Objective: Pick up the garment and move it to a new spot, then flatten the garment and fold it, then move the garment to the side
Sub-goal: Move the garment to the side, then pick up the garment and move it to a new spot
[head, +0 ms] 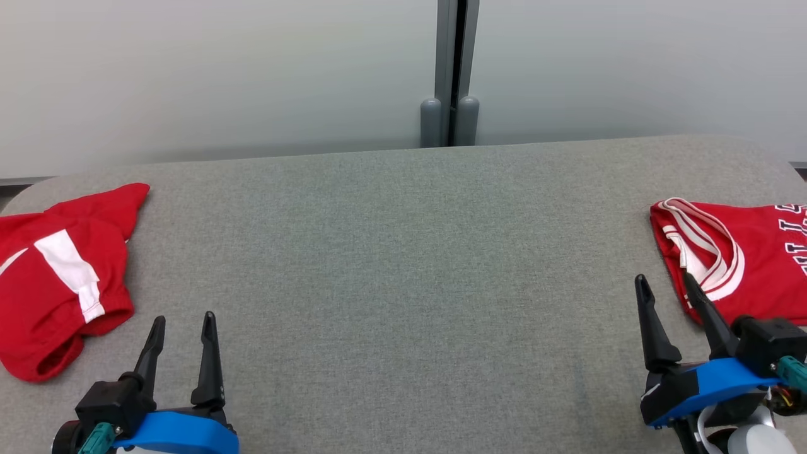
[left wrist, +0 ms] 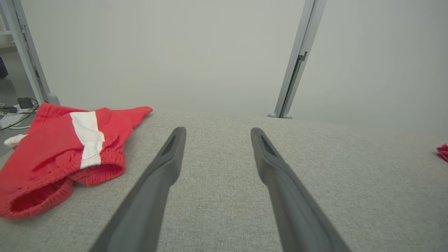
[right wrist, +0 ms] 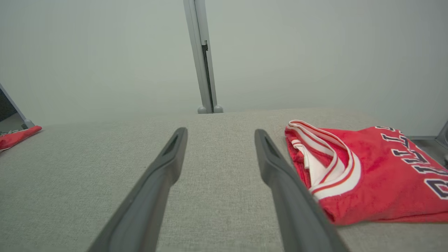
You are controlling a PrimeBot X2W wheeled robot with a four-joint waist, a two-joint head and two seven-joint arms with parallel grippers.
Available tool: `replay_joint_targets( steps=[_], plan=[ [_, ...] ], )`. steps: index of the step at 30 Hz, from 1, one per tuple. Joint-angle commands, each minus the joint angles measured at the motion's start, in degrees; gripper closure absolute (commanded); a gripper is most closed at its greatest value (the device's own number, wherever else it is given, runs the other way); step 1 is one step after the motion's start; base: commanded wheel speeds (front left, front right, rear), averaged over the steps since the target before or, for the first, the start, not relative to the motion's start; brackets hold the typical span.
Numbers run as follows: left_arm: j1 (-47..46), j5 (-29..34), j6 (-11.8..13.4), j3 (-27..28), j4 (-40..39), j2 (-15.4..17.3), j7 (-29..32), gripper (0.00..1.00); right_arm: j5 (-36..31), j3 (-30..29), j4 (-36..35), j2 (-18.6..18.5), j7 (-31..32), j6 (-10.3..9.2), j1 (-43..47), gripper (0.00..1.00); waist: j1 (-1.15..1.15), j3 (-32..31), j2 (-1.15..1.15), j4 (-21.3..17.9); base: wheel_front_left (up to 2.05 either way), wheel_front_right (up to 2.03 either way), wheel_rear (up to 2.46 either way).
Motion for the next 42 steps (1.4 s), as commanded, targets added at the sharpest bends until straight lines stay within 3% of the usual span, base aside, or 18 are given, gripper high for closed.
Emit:
replay_joint_targets(
  steps=[1, 13, 20, 34, 42],
  plan=[
    [0.3, 0.4, -0.3, 0.4, 0.2, 0.1, -0.3, 0.0, -0.3, -0.4, -0.3, 0.4, 0.2, 0.03, 1.1, 0.0, 0.0, -0.3, 0.0, -0.2, 0.0, 0.0, 0.0],
    [-0.3, 1.1, -1.3, 0.6, 1.8, 0.2, -0.3, 0.0, -1.5, 1.3, -0.3, 1.0, 1.4, 0.03, 1.8, 0.0, 0.0, -0.3, 0.0, -0.6, 0.0, 0.0, 0.0],
    [-1.5, 0.7, -1.2, 0.3, 1.8, -0.2, -0.2, 0.0, -1.9, 2.1, -0.8, 0.2, 1.2, 0.03, 2.0, 0.0, 0.0, 0.4, 0.0, 1.6, 0.0, 0.0, 0.0],
    [-1.2, 0.5, -1.0, -0.1, 1.7, -0.7, -0.1, 0.0, -0.9, 4.8, -0.1, -0.4, 1.4, 0.03, 1.6, 0.0, 0.0, 0.3, 0.0, 18.7, 0.0, 0.0, 0.0],
    [-0.3, 0.5, -0.8, -0.2, 1.7, -0.8, -0.2, 0.0, -0.7, 5.3, -0.1, -0.9, 1.9, 0.03, 1.6, 0.0, 0.0, -0.3, 0.0, 25.3, 0.0, 0.0, 0.0]
  ],
)
